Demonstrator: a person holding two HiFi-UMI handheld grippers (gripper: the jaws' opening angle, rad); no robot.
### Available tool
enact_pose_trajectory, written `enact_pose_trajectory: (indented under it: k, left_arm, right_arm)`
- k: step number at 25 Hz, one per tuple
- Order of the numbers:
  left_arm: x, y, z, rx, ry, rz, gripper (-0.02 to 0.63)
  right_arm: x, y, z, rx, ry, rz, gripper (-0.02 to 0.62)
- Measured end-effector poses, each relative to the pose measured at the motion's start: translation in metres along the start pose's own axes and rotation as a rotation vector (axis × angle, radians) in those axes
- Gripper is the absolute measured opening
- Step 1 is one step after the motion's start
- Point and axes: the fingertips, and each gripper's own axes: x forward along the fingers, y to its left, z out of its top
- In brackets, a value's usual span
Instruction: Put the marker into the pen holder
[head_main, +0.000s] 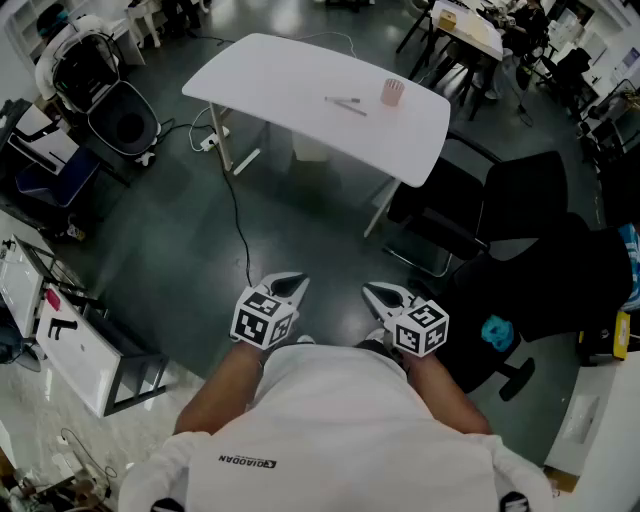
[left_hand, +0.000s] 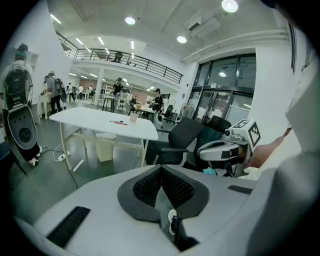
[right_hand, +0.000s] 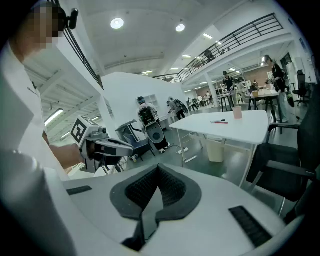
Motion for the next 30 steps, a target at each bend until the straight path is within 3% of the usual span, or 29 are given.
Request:
enact_pose_trajectory:
  k: [17,23,30]
  left_arm:
    - [-0.018,0.008,-0.003,0.003,-0.011,-0.007,0.029]
    - [-0.025,0.014,-0.008,-0.004,-0.008,-0.016,0.029]
    - [-0.018,0.025,-0.013,-0.032,-0.009,0.004,0.028]
  right_arm:
    - [0.006,0.015,0.001,0.005,-0.008,-0.010,0.017]
    - [0.016,0.017,-0.001,0.027,0.015,-0.054,0.018]
    - [0.021,0.007,-0.006,0.057,0.060,-0.045,0.018]
